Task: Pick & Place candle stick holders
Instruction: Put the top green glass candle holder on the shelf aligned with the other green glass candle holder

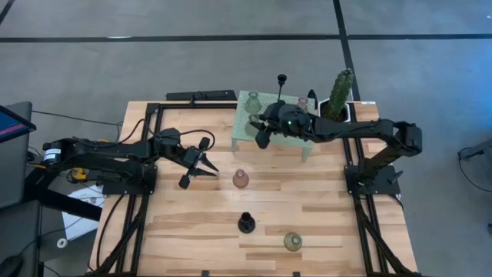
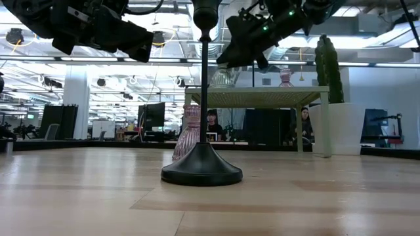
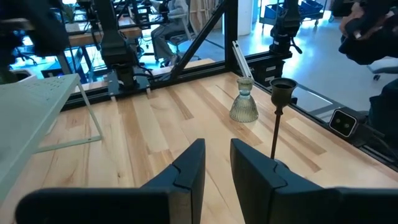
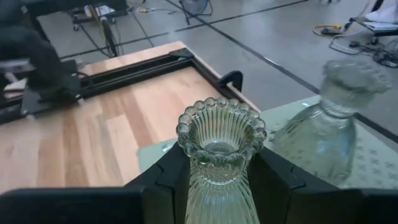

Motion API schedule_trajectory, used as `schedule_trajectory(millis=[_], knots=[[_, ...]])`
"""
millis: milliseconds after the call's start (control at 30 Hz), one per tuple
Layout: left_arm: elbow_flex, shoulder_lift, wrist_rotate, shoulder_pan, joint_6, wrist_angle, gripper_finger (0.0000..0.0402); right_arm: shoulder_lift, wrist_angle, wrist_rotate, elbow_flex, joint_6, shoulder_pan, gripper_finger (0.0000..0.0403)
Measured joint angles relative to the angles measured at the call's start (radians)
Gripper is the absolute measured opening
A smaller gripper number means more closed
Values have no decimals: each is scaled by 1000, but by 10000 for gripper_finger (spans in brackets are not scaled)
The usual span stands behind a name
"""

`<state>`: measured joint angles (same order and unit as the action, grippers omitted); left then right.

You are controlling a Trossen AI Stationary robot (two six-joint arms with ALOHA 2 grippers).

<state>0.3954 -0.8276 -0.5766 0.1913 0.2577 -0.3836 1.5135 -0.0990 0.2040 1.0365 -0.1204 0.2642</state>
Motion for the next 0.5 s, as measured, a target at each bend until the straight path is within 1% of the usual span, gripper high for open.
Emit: schedule_trajectory(millis=[100, 233, 500], knots=[[0, 0, 0, 0, 0, -1, 76, 0, -2, -3, 2, 0, 25, 117], [0, 0, 0, 0, 0, -1, 76, 0, 3, -54, 2, -1, 56, 117], [0, 0, 0, 0, 0, -3, 76, 0, 16, -75, 2, -4, 64, 121]])
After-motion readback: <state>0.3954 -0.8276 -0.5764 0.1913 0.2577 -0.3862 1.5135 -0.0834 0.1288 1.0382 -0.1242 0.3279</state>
